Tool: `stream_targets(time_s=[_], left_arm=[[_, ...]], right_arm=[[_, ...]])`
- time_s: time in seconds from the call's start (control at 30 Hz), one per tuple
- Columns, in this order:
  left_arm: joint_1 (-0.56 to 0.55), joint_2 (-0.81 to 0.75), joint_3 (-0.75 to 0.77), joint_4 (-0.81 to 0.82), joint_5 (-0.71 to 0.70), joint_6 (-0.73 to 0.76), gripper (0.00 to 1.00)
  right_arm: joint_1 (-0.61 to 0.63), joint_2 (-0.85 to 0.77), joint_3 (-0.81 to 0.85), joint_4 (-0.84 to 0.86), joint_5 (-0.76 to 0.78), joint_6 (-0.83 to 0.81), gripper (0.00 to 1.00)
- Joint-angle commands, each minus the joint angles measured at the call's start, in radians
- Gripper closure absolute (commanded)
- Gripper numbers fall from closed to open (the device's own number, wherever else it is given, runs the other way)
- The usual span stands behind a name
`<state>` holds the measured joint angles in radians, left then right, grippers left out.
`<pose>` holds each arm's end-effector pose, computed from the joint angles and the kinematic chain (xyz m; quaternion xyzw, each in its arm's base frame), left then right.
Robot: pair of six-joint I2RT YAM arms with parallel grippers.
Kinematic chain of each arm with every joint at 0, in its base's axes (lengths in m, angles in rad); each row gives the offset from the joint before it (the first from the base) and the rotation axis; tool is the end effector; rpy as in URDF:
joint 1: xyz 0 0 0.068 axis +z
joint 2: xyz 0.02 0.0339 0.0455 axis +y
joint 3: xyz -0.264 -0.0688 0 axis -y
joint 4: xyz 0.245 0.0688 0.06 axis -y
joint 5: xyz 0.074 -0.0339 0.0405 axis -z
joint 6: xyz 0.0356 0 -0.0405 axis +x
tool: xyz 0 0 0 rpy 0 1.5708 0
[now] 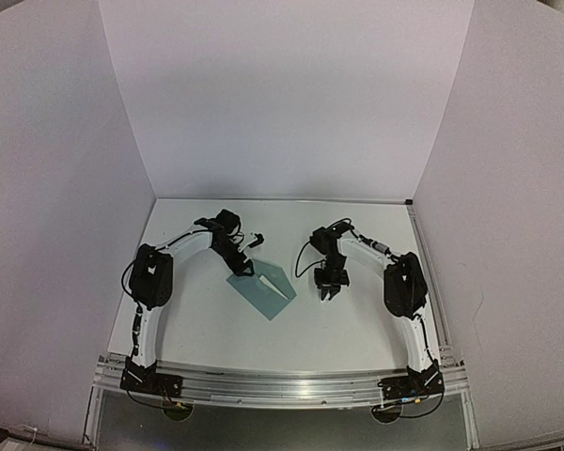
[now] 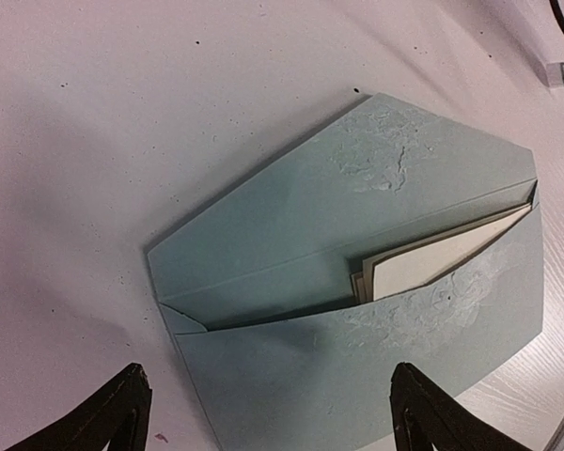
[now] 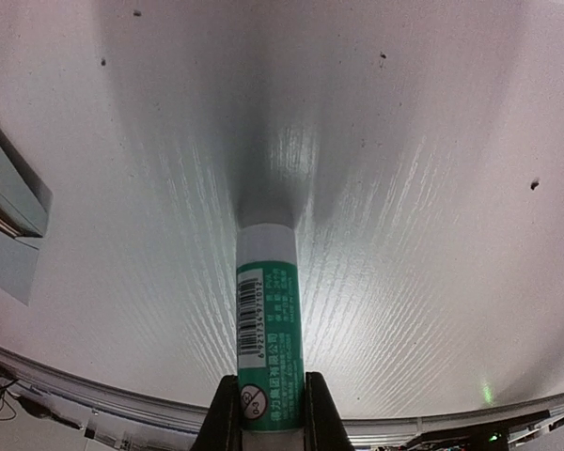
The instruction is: Place the letter into the envelope and seal it
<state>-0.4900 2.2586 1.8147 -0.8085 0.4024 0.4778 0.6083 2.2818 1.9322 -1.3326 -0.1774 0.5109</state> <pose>0.4064 -0.2326 0.1651 0.4781 0.8416 -0.1983 0.1541 0.3500 0.2514 0.1776 0.0435 -0.9936 -0.0455 0.0939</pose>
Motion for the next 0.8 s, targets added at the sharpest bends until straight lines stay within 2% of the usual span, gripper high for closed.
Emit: stream_targets(time_s=[0.0,0.1,0.17,0.33,0.57,0.77], left_arm=[[0.007,-0.039,-0.036,0.041,-0.050,-0.002,0.12],[0.007,-0.022,-0.012,0.109,-0.049,-0.016,0.13],[0.007,-0.003,0.035,0.124,0.017,-0.024,0.13],[0.010,0.092,0.184,0.054,0.135,-0.072,0.14],[0.002,0.150,0.201,0.034,0.065,-0.082,0.16],[-0.015,0.142,0.136,0.102,0.002,-0.126,0.28]], right_arm=[[0.004,0.009,0.035,-0.379,-0.008,0.008,1.00],[0.004,0.009,0.018,-0.380,-0.011,0.004,1.00],[0.004,-0.001,0.011,-0.381,-0.006,0.000,1.00],[0.005,-0.018,-0.011,-0.380,-0.001,-0.009,1.00],[0.005,-0.021,-0.015,-0.379,0.004,-0.018,1.00],[0.005,-0.025,-0.025,-0.378,0.004,-0.027,1.00]])
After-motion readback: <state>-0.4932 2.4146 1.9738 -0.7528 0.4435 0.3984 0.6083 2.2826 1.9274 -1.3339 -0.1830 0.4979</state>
